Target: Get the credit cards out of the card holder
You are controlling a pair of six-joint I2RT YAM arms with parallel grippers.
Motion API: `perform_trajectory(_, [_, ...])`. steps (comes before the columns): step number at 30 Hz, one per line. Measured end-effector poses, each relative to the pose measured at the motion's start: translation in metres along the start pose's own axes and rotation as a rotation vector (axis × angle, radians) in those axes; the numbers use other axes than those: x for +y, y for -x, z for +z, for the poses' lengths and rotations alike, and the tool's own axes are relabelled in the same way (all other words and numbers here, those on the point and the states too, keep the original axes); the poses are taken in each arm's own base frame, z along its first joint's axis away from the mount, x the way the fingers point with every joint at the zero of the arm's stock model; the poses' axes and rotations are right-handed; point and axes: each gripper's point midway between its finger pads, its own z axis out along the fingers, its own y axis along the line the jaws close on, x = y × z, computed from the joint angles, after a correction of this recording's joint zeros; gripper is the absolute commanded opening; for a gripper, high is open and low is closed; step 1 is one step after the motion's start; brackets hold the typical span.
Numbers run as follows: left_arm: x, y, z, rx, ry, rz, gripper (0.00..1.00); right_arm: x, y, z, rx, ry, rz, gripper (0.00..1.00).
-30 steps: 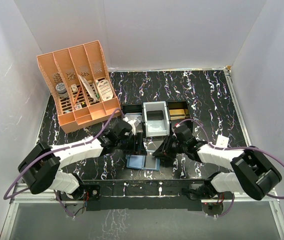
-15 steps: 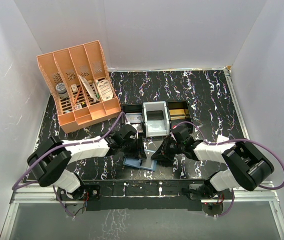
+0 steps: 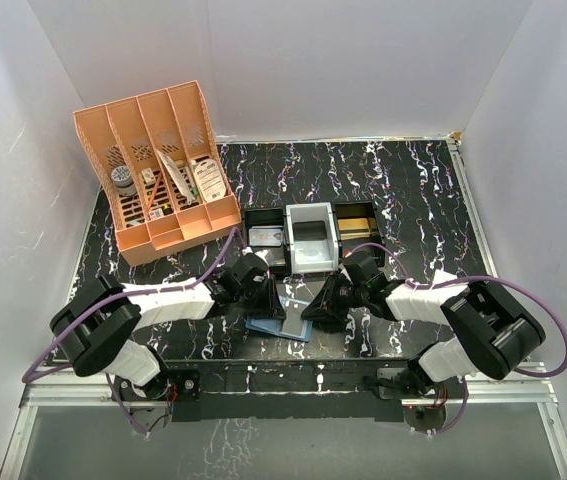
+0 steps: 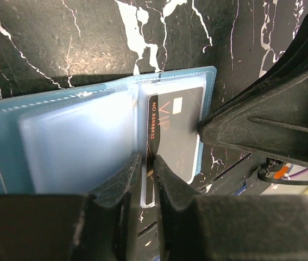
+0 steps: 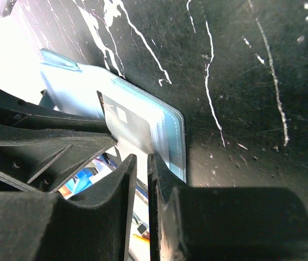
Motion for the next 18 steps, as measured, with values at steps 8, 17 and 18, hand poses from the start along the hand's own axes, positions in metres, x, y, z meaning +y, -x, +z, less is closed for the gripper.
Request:
perform_trajectory(8, [0.001,0.000,0.000,-0.013,-0.005,-0.047,0.00,0.000,0.000,0.000,0.000,0.000,0.000,0.14])
perform_trajectory(17, [-0.011,0.008,-0.018,-0.080,-0.065,-0.043,0.00,-0.007,0.002,0.001,-0.013,-0.029,0.005,0.15])
perform_trajectory(18, [-0.012,0.009,-0.019,-0.084,-0.070,-0.042,0.00,-0.007,0.002,0.002,-0.014,-0.029,0.005,0.15])
